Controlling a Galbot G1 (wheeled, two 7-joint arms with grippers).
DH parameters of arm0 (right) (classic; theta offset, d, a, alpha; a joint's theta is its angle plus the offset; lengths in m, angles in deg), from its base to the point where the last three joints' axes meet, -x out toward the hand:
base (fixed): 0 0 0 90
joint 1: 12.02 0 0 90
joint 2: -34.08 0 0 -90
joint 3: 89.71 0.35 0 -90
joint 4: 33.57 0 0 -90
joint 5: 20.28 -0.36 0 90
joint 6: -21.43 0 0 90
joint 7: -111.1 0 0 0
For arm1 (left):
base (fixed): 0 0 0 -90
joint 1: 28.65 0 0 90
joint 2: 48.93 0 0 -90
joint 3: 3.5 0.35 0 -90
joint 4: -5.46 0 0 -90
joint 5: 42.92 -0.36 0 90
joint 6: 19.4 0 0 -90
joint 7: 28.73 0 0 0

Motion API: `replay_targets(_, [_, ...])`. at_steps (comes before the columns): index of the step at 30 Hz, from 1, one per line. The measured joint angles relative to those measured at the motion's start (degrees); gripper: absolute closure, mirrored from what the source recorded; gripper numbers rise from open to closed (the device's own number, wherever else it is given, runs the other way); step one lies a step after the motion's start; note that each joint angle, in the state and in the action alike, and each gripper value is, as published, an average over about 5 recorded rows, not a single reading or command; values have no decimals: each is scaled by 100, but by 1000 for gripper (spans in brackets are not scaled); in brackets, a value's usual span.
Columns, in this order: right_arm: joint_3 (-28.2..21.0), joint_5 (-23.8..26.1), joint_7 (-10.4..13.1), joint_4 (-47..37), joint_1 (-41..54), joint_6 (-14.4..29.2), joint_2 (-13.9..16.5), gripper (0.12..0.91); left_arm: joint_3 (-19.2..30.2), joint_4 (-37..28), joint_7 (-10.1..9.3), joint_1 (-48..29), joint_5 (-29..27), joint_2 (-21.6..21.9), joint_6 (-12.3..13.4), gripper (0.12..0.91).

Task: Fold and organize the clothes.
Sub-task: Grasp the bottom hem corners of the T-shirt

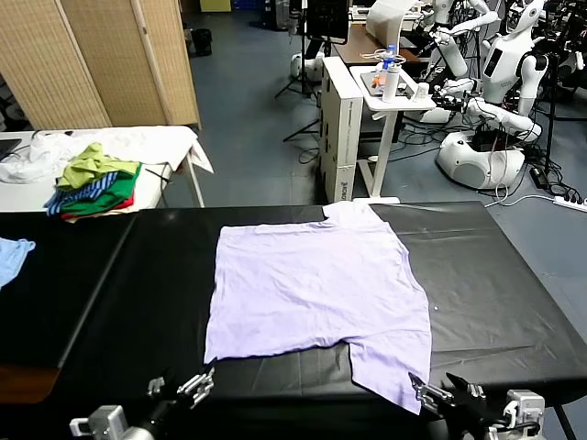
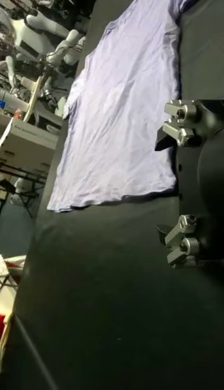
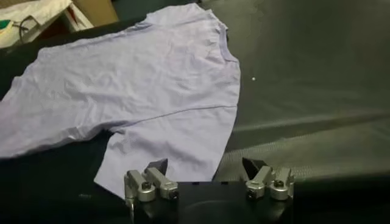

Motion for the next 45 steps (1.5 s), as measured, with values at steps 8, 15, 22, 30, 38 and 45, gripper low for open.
replay_targets(8, [-173,54,-10,-118,80,-9,-21,126,109,-141,-61,-85,-162,-154,41,123])
replay_targets(15, [-250,103,-13,-241,89,-3,-51,289,148,-242,-65,-160,-208,-199,88,151])
replay_targets(22, [-279,135,-34,-278,74,4,-93,584,212,-311,-61,-207,-216,-238,122,495])
replay_targets(30, [-260,167,-15,-166,-30,7,-115,876,240,-291,-53,-185,-240,-241,122,888])
replay_targets(38, [-111,175,169,253,-462,-31,-130,884,146,-33,-194,43,-329,-224,138,884])
replay_targets(45, [4,172,179,571,-896,-43,-121,884,-15,370,-288,524,-403,-104,170,884])
